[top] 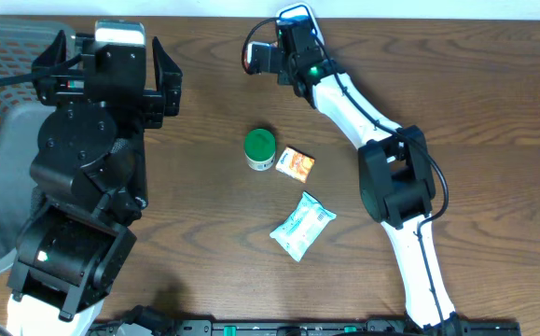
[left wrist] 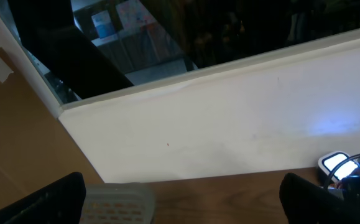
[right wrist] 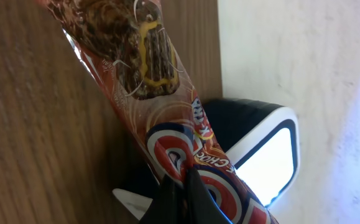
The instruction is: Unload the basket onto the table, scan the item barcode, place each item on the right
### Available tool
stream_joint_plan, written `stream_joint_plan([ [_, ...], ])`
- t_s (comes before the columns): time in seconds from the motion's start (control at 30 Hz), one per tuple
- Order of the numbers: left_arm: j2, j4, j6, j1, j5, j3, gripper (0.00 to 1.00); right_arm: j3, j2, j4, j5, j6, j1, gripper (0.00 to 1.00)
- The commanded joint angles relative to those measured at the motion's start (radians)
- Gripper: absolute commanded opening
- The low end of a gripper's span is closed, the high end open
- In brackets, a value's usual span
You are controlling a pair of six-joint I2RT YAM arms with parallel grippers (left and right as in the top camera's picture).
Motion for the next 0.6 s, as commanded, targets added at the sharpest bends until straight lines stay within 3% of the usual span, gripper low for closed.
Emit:
stream_joint_plan([
  [0.0,-0.006,0.002,0.010,0.004,-0.006,0.016,1.00,0.032,-0.016,-0.026,0.045,0.032,-0.019,0.01],
  [0.33,-0.006,0.002,0.010,0.004,-0.006,0.016,1.00,0.032,-0.158,-0.252,0.039,0.156,-0.018,0.01],
  [0.57,-0.006,0.002,0.010,0.004,-0.006,0.016,1.00,0.032,-0.272,-0.370,-0.028,0.445,-0.051,0.01],
])
